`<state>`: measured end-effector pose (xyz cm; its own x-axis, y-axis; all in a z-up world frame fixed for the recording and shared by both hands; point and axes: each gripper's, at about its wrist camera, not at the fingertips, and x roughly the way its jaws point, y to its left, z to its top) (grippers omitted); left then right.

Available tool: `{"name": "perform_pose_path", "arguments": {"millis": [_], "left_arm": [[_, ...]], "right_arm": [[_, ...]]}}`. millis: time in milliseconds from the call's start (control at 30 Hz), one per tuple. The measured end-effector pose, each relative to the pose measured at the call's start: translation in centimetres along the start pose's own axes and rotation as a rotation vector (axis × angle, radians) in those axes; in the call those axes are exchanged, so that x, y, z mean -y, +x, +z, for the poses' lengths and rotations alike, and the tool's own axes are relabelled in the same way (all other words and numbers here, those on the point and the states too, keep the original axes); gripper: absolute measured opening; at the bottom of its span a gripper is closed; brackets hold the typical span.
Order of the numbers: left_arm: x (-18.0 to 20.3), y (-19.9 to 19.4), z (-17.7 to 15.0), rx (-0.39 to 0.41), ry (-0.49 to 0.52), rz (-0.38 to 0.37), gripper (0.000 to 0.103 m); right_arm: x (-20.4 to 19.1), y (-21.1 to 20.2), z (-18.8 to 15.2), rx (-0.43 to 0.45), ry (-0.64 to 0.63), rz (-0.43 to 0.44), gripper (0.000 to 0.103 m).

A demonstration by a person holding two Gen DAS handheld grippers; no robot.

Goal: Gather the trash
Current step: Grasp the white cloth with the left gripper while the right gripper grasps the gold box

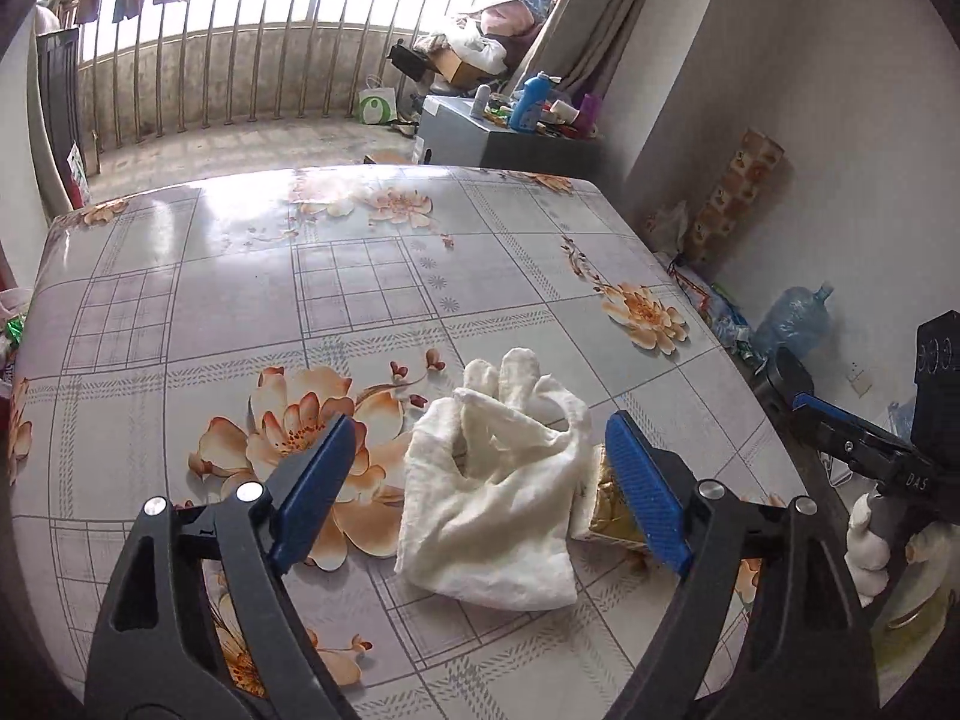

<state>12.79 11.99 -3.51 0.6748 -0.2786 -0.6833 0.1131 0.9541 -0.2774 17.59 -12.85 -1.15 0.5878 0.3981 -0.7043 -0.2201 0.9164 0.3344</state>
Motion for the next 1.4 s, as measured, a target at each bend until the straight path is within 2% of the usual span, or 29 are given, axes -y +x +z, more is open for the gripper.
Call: {"name": "perform_pose_path", "arguments": {"millis": [67,133,233,300,333,400,433,500,533,667,800,1033,1167,1300,1400], "left_arm": [[0.0,0.6,-0.8,-0.018,0.007,-0.008,0.076],[0.1,1.6,-1.3,-0.05,0.026,0.02,0.075],[0.1,3.4,-1.5,-0.087,0.061,0.027,0.069],[0.1,4.6,-1.4,-0.113,0.08,0.044,0.062],[0.3,5.2,-1.5,-0.127,0.096,0.069,0.055],[0.5,6.0,-2.0,-0.149,0.122,0.111,0.047],[0.6,6.3,-2.2,-0.156,0.125,0.111,0.041],[1.0,6.2,-2.5,-0.143,0.139,0.117,0.036],[1.2,6.2,-2.7,-0.141,0.146,0.112,0.028],[1.6,5.8,-3.3,-0.137,0.158,0.106,0.013],[1.3,4.9,-3.8,-0.15,0.136,0.098,0.009],[0.3,3.1,-5.2,-0.169,0.028,0.066,0.009],[-0.2,2.6,-5.6,-0.164,-0.012,0.023,0.009],[-1.3,1.8,-5.5,-0.146,-0.055,-0.041,0.009],[-1.4,1.4,-5.3,-0.133,-0.048,-0.058,0.013]], "right_arm": [[-0.9,1.8,-0.8,-0.08,0.021,0.03,0.085],[-0.9,3.6,-1.5,-0.158,0.053,0.049,0.079],[-0.9,5.8,-2.6,-0.254,0.099,0.062,0.067],[-1.4,6.2,-2.8,-0.253,0.095,0.059,0.059],[-1.6,6.4,-2.9,-0.26,0.092,0.063,0.057],[-1.9,6.6,-3.1,-0.268,0.105,0.087,0.043],[-2.0,6.6,-3.1,-0.269,0.105,0.1,0.04],[-2.6,6.6,-3.1,-0.265,0.085,0.082,0.037],[-2.8,6.6,-2.9,-0.26,0.072,0.076,0.036],[-2.2,6.3,-2.3,-0.256,0.091,0.094,0.028],[-0.5,5.3,-2.3,-0.246,0.154,0.102,0.024],[2.0,3.9,-3.6,-0.235,0.268,0.095,0.024],[1.4,2.9,-3.9,-0.214,0.218,0.05,0.028],[-0.5,1.6,-2.5,-0.153,0.051,0.021,0.059],[-2.8,1.9,-1.8,-0.14,-0.115,-0.012,0.073]]}}
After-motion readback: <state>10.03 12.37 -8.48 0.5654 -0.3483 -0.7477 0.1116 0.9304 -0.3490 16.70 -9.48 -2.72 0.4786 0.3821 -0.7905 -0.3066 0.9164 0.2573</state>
